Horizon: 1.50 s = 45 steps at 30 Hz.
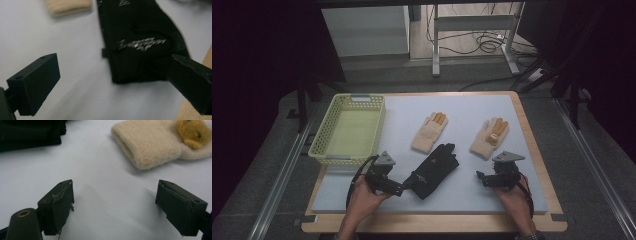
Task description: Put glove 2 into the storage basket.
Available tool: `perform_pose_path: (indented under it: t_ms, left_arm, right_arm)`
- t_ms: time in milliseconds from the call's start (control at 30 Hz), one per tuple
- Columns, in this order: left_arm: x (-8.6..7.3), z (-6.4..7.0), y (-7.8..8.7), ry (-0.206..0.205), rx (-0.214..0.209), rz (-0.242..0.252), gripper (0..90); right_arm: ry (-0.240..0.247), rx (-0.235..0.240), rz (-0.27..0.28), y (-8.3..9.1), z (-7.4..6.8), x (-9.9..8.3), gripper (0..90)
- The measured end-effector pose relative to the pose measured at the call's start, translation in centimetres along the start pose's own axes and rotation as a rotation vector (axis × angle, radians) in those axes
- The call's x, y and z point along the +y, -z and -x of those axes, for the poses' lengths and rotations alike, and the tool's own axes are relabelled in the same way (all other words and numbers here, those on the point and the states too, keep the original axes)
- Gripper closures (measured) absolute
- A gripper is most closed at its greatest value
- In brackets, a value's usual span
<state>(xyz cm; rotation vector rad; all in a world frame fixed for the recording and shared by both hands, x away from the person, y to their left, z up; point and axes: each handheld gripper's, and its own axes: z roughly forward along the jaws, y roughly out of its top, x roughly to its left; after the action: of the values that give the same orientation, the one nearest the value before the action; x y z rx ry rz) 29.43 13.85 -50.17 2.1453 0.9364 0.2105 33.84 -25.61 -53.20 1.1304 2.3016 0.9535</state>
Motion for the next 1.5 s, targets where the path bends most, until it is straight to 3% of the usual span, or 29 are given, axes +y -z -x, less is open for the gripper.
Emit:
perform_pose_path:
  t_ms: [367,467,533,733,833,900,1033,1200,1233,1333,1367,1500]
  left_arm:
    - [3.6,3.7,-4.1,-0.080,-0.016,-0.044,0.0]
    - [4.0,4.3,-5.5,-0.084,0.009,-0.063,0.0]
    - [4.0,4.3,-6.3,-0.093,0.059,-0.083,0.0]
    - [3.2,3.0,-7.8,-0.068,0.087,-0.119,0.0]
    - [2.8,2.8,-8.3,-0.059,0.040,-0.141,0.0]
    - [2.7,3.5,-8.6,-0.098,0.069,-0.149,0.0]
    - [2.9,3.7,-8.5,-0.095,0.061,-0.162,0.5]
    - [3.2,3.3,-7.7,-0.095,0.060,-0.163,21.3]
    - [3.2,3.2,-7.4,-0.104,0.050,-0.157,36.3]
    - [3.2,3.1,-7.3,-0.096,0.040,-0.153,45.0]
    - [3.3,3.0,-7.0,-0.089,0.023,-0.140,58.0]
    - [3.3,2.9,-6.5,-0.089,0.026,-0.123,65.2]
  right_arm:
    - [0.000,0.001,0.001,0.0,0.0,0.0,14.8]
    - [0.000,0.001,0.001,0.0,0.0,0.0,14.8]
    - [-0.001,0.001,0.001,0.0,0.0,0.0,14.9]
    - [0.000,0.001,0.001,0.0,0.0,0.0,14.8]
    - [0.000,0.000,0.001,0.0,0.0,0.0,14.9]
    - [0.000,0.001,0.000,0.0,0.0,0.0,14.9]
    - [0.000,0.000,0.000,0.0,0.0,0.0,14.9]
    - [0.000,0.000,0.000,0.0,0.0,0.0,14.9]
    - [0.001,0.000,0.000,0.0,0.0,0.0,14.9]
    - [0.001,0.000,0.000,0.0,0.0,0.0,14.9]
    - [0.001,0.000,0.000,0.0,0.0,0.0,14.8]
    - [0.001,0.000,0.000,0.0,0.0,0.0,14.8]
